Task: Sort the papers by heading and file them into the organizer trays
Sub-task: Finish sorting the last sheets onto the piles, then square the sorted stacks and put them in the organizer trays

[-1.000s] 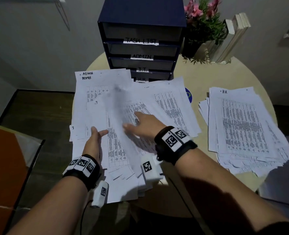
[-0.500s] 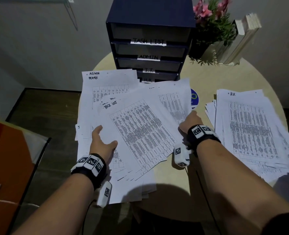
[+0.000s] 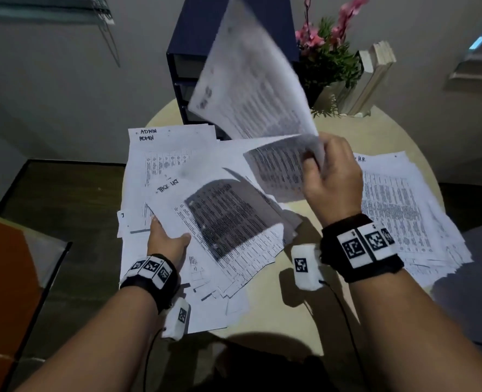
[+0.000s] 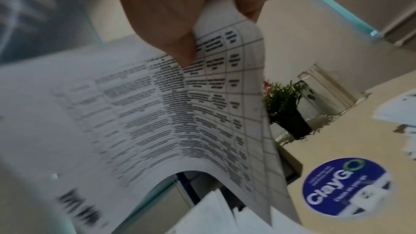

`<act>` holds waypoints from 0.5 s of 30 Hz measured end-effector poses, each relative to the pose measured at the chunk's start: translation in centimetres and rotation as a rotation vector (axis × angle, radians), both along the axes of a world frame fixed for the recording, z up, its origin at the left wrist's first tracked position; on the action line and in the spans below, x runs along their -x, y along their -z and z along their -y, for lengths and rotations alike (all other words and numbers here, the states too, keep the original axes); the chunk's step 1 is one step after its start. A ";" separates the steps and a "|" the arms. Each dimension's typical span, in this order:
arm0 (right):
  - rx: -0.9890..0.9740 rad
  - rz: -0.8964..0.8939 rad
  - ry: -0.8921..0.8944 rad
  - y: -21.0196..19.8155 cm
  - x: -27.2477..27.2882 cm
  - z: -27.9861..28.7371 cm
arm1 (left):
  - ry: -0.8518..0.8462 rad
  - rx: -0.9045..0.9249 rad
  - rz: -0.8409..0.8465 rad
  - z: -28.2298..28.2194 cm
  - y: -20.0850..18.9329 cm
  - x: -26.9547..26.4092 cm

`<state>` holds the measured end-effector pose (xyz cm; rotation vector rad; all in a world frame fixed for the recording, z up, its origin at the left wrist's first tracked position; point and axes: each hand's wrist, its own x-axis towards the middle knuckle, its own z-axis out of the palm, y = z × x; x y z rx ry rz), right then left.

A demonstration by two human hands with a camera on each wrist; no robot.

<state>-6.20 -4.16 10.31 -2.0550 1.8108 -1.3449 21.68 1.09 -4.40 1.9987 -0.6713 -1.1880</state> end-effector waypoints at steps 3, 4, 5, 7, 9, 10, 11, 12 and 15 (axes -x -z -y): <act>-0.276 0.252 -0.057 0.5 -0.4 0.5 | -0.045 0.022 -0.162 0.3 -0.2 0.5; -0.422 0.288 -0.058 1.7 -0.6 0.6 | -0.065 0.016 -0.198 0.3 -0.4 0.7; -0.553 0.301 -0.048 3.4 -0.6 0.6 | -0.089 -0.010 -0.207 0.2 -0.7 1.0; -0.789 0.372 -0.038 7.1 -0.7 0.2 | -0.137 -0.024 -0.239 0.1 -0.9 1.5; -0.979 0.369 -0.038 10.0 -0.6 -0.5 | -0.126 -0.076 -0.221 0.2 -1.1 1.8; -1.031 0.315 -0.039 11.0 -0.5 -0.7 | -0.110 -0.061 -0.222 0.4 -1.1 1.8; -1.062 0.247 -0.035 11.9 -0.3 -0.8 | -0.076 -0.029 -0.198 0.4 -1.1 1.9; -1.072 0.168 -0.025 12.3 0.0 -1.0 | -0.053 0.003 -0.156 0.3 -1.0 1.9; -1.073 -0.071 0.021 13.5 0.6 -0.9 | 0.026 0.016 -0.104 -0.2 -1.1 2.9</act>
